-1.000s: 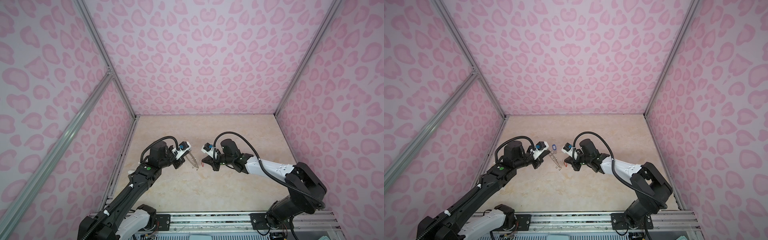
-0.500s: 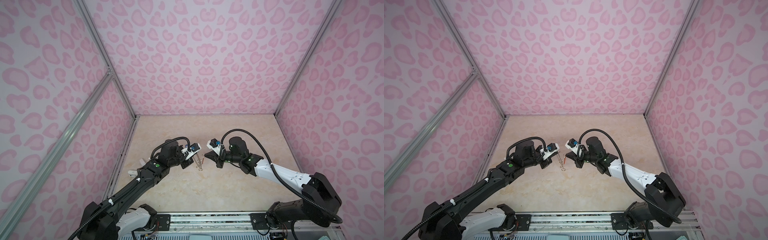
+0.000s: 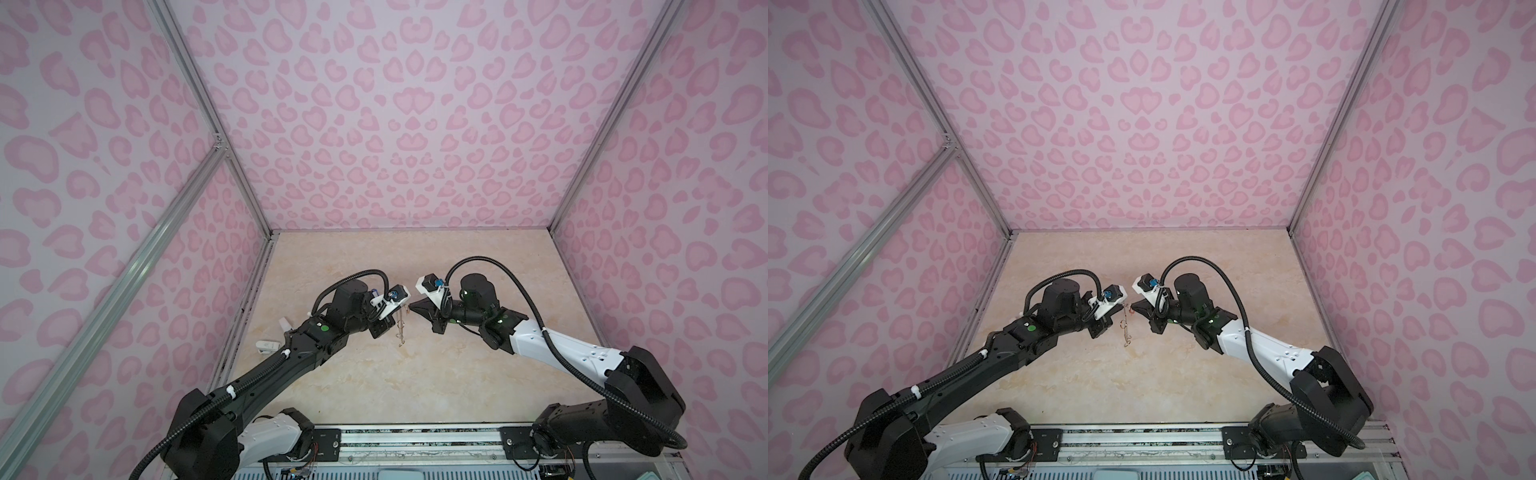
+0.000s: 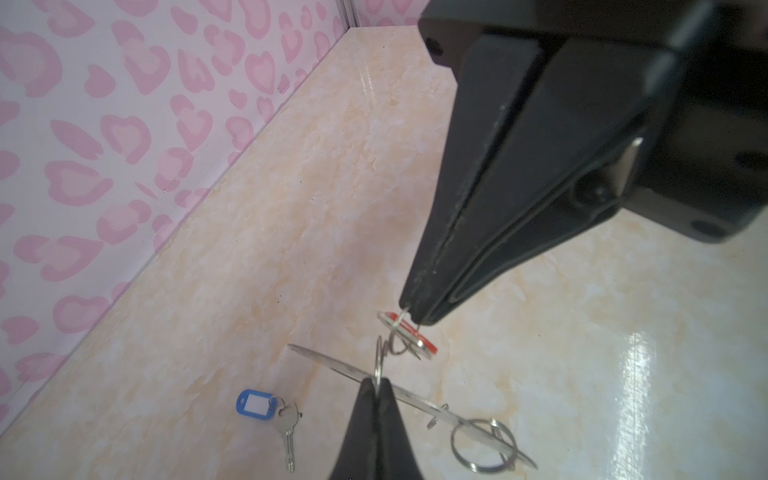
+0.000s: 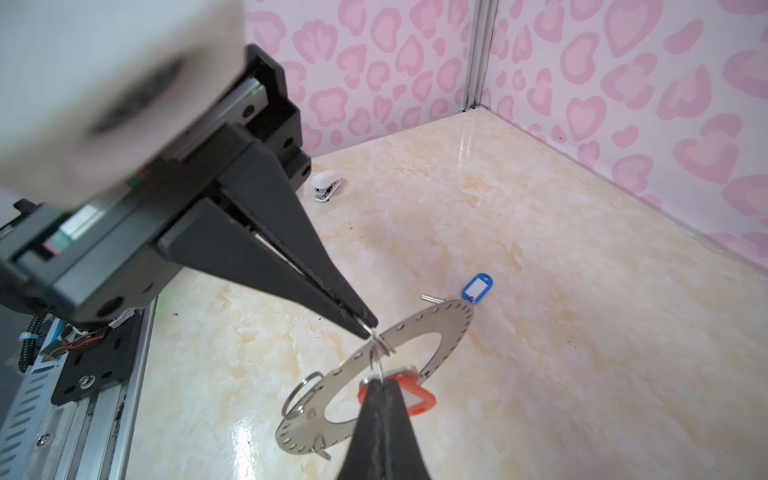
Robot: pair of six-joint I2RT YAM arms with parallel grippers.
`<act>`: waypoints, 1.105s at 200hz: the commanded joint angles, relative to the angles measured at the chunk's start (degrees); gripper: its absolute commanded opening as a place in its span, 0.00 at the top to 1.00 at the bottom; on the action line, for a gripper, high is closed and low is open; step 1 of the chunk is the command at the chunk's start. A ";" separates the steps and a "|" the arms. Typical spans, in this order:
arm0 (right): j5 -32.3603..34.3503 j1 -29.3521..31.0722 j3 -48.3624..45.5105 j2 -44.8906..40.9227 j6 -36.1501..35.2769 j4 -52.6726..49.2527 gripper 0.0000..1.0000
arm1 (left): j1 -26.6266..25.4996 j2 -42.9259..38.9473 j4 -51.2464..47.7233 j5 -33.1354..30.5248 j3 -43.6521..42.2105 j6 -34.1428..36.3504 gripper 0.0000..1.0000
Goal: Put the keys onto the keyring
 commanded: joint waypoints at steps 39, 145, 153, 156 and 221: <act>1.13 0.13 -0.32 0.71 1.53 2.90 1.00 | -0.79 0.07 3.61 -0.86 0.74 -0.38 0.97; 2.82 -0.31 -0.21 1.74 5.09 4.36 1.00 | -0.83 -2.72 2.74 0.80 -1.33 2.68 0.97; 2.76 -0.36 -0.26 1.81 5.27 4.32 1.00 | -0.81 -2.90 2.76 0.84 -1.45 2.86 0.97; 2.72 -0.40 -0.22 1.78 5.31 4.30 1.00 | -0.86 -2.98 2.79 0.82 -1.54 2.99 0.97; 1.11 -0.58 -0.09 2.75 3.49 1.27 1.00 | -0.80 -4.00 3.42 3.10 -2.43 2.48 0.97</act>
